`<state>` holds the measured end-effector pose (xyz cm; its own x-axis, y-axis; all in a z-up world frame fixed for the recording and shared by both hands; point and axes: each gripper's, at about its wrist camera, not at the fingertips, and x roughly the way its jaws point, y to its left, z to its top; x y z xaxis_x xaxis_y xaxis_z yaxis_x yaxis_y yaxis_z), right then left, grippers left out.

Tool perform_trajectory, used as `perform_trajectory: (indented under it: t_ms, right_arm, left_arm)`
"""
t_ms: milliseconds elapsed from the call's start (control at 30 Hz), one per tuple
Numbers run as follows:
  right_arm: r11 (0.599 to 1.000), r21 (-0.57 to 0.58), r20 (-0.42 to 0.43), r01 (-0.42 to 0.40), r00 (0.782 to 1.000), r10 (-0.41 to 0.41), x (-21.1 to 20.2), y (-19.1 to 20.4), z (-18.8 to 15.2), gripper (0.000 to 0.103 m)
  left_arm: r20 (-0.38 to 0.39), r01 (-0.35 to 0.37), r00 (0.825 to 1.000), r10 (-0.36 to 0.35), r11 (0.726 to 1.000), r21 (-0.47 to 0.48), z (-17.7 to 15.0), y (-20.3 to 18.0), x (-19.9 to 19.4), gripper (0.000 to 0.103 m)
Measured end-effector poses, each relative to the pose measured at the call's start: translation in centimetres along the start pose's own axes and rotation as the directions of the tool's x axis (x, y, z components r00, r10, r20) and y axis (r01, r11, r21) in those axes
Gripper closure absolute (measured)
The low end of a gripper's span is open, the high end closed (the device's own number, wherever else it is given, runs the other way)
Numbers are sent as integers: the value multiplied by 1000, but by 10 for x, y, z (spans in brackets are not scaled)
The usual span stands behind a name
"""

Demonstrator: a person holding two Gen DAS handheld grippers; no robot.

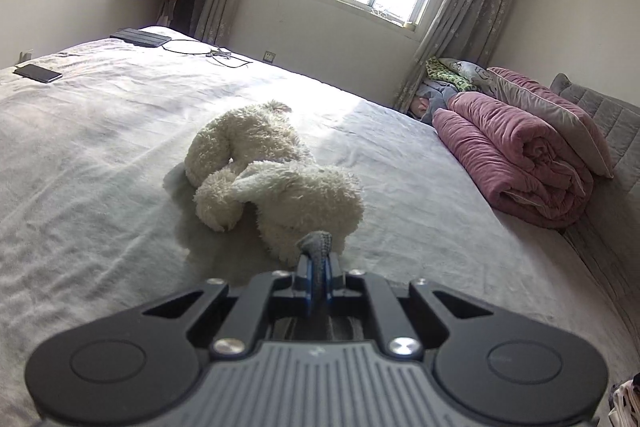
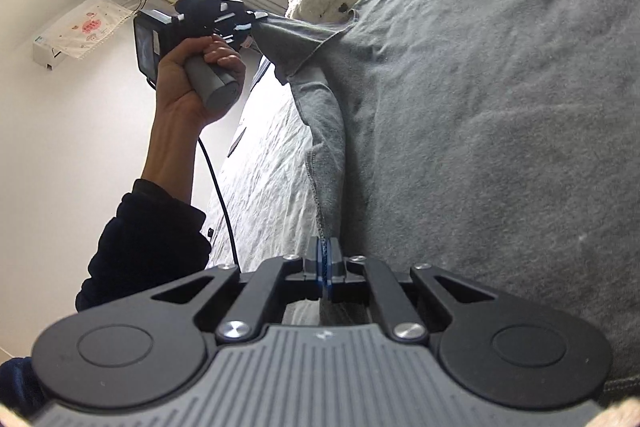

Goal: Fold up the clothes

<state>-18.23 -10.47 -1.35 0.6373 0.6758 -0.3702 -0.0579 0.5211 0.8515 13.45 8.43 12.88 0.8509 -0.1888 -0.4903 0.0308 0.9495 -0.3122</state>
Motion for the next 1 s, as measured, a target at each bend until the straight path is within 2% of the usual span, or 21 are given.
perform_trajectory:
  t_ms: [133,267,400,567,700,900,1000]
  right_arm:
    - [999,34,21,15,1000,-16,-14,-2,-6,99]
    - [997,40,95,66,993,-69,-34,0,-8,99]
    - [994,46,144,100,984,-105,-50,3,-7,99]
    - [985,91,117,146,981,-156,-50,-8,-11,99]
    - [980,99,126,172,975,-184,-55,-11,-15,99]
    - [971,113,109,210,969,-222,-53,-15,-17,98]
    - [968,111,91,226,968,-236,-49,-16,-18,97]
  left_arm:
    - [-15,17,1000,-16,999,49,-5,-39,8,97]
    - [-1,37,999,-37,997,73,-8,-72,12,97]
    - [-12,35,999,-34,983,180,-21,-111,19,97]
    - [-40,13,999,1,940,341,-50,-155,39,97]
    - [-27,-6,999,22,879,478,-80,-184,49,97]
    - [-60,-5,997,44,842,540,-101,-197,60,97]
    - [-77,-2,996,55,824,567,-111,-203,66,92]
